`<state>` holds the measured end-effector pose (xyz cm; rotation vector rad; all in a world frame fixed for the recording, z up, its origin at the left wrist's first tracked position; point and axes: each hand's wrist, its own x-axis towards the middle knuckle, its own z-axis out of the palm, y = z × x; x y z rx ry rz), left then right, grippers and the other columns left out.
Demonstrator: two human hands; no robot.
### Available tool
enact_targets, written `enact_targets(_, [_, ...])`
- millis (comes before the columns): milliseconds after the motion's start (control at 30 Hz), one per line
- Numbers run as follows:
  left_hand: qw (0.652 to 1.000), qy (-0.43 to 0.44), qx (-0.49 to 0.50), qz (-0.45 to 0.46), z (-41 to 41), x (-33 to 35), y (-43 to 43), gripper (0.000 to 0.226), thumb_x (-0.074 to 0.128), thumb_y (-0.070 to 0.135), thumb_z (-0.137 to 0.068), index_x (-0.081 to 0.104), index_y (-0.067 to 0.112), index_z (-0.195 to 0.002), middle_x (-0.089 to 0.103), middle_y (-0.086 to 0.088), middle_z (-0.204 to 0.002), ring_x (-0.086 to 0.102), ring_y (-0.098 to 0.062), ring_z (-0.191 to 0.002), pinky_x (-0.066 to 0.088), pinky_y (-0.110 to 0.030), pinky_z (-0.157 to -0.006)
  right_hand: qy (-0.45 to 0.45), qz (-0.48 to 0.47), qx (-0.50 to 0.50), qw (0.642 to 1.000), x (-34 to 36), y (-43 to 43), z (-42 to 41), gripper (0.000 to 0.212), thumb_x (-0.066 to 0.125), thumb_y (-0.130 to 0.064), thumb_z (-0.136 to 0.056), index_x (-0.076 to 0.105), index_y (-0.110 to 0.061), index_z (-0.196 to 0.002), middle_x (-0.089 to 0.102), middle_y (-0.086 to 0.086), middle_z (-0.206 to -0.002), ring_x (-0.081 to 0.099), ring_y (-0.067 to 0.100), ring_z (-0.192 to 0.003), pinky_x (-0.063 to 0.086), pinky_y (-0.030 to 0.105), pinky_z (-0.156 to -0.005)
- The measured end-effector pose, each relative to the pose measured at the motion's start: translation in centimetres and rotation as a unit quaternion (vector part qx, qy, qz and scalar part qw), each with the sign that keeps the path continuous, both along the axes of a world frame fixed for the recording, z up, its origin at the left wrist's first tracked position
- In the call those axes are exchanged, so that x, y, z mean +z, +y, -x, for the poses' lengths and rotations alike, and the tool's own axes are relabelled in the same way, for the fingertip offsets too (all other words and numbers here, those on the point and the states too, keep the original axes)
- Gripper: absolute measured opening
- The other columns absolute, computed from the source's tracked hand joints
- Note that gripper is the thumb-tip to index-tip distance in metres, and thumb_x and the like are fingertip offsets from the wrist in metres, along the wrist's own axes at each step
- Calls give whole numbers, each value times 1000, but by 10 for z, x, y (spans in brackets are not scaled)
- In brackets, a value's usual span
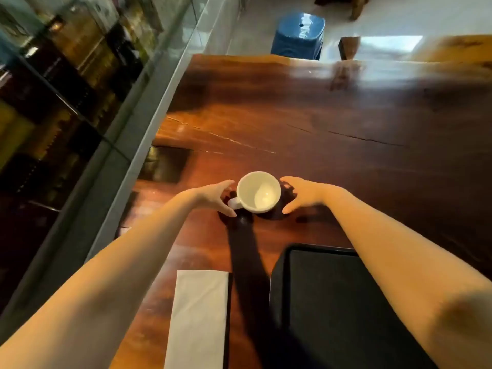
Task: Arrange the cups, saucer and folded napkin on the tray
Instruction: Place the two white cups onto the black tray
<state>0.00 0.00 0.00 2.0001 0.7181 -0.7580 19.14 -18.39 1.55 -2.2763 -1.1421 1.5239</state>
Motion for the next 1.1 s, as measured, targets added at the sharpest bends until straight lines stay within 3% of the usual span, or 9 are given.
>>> enact_targets(267, [980,-161,113,33,-4,-10,-28,94,82,7,-67,28,18,-144,41,-4,-144,40,-19,-130,31,-38,-113,-23,-113,-40,993,-23,7,19,109,85,-42,-53,23,-29,-142,28,4,-149,28,29,-137,28,58,-111])
enact_targets(433, [974,-172,147,9,-8,-10,-40,89,82,9,-69,31,18,-142,41,-5,-145,39,-22,-132,31,-29,-101,24,-143,-69,987,-1,2,30,89,81,-13,-68,29,-17,-140,33,6,-146,32,24,-134,28,43,-113])
enact_targets(533, [974,-178,140,13,-10,-5,-46,88,82,8,-69,33,18,-141,42,-5,-144,40,-22,-131,32,-27,-99,29,-145,-78,986,14,-9,34,80,75,-3,-75,30,-11,-141,34,8,-147,33,23,-134,29,29,-103])
enact_targets(700, [976,-189,109,2,-23,12,-69,86,82,10,-70,34,17,-141,42,-5,-144,40,-22,-131,31,-26,-97,42,-142,-110,983,39,-40,32,79,71,-1,-78,27,-12,-142,33,5,-144,32,19,-133,28,23,-95])
enact_targets(833, [978,-195,75,-1,-45,26,-97,87,83,16,-69,34,18,-141,43,-3,-143,41,-21,-130,32,-28,-96,73,-140,-184,970,56,-75,26,78,66,7,-79,26,-16,-142,31,2,-141,30,9,-114,30,26,-92])
enact_targets(1000, [972,-229,45,28,-73,45,-156,82,82,14,-70,36,19,-138,45,-1,-139,42,-10,-117,35,-27,-96,75,-155,-264,949,68,-138,16,82,65,10,-77,26,-20,-142,31,4,-144,33,11,-116,32,30,-95])
enact_targets(1100, [969,-244,19,40,-87,49,-198,80,81,11,-71,36,17,-137,45,-2,-139,43,-14,-122,36,-29,-100,53,-150,-307,938,71,-183,11,84,66,9,-76,25,-22,-142,31,4,-145,34,16,-122,33,32,-96])
